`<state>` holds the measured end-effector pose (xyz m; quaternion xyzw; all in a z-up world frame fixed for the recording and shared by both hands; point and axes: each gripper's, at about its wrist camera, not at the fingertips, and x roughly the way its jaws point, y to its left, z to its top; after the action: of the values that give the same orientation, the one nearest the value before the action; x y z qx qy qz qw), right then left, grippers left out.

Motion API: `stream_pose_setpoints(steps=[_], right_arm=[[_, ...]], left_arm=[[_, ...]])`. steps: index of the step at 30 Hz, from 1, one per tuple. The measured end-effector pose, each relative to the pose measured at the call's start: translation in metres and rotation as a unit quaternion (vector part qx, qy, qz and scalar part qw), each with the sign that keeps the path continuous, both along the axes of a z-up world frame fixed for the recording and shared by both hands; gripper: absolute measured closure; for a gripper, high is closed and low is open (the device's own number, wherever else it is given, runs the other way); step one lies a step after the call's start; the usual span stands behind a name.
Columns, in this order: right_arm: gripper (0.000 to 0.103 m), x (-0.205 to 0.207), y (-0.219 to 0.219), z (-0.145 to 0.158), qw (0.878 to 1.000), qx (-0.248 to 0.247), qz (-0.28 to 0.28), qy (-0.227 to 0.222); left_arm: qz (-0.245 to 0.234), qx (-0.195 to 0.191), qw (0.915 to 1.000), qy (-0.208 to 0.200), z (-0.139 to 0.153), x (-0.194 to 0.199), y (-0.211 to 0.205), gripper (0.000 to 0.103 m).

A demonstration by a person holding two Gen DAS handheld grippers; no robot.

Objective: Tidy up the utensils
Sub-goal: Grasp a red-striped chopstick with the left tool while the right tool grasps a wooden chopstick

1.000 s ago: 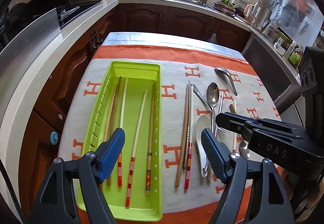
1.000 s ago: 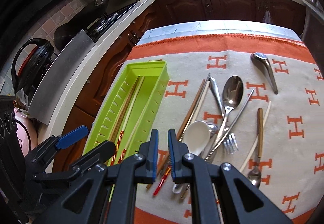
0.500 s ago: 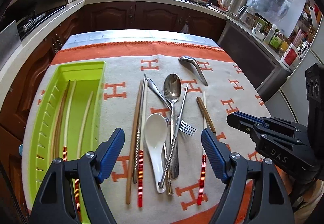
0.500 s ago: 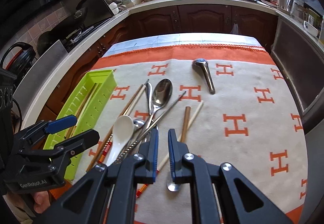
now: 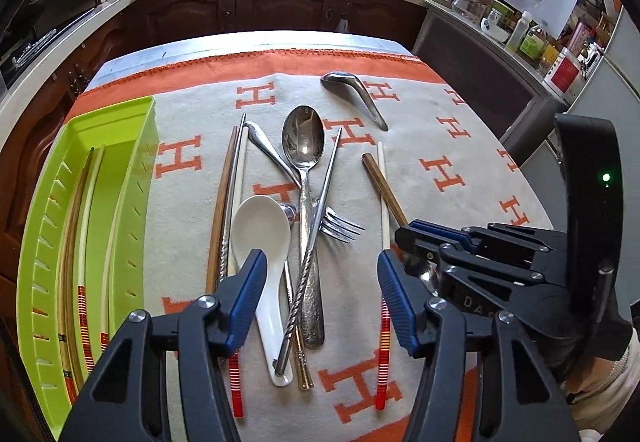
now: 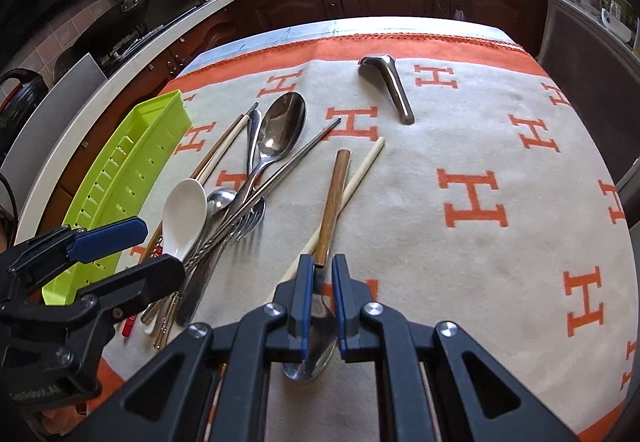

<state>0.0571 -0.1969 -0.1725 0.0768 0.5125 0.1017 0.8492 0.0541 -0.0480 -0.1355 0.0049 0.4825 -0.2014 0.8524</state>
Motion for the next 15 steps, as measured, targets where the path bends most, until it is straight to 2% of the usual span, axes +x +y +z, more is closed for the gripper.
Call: stream_pose_setpoints(steps=[4, 10, 15], right_arm=[[0.093, 0.0, 0.006, -0.005, 1.0, -0.016, 0.01, -0.014], [0.097, -0.001, -0.005, -0.006, 1.0, 0.005, -0.002, -0.016], [0.097, -0.006, -0.022, -0.006, 0.999, 0.022, -0.023, -0.009]], left_arm=[[-0.003, -0.001, 1.0, 0.002, 0.0, 0.001, -0.003, 0.047], [-0.011, -0.009, 0.9999, 0.009, 0.0, 0.001, -0.009, 0.049], [-0.037, -0.009, 0.9991, 0.017, -0.002, -0.005, -0.025, 0.058]])
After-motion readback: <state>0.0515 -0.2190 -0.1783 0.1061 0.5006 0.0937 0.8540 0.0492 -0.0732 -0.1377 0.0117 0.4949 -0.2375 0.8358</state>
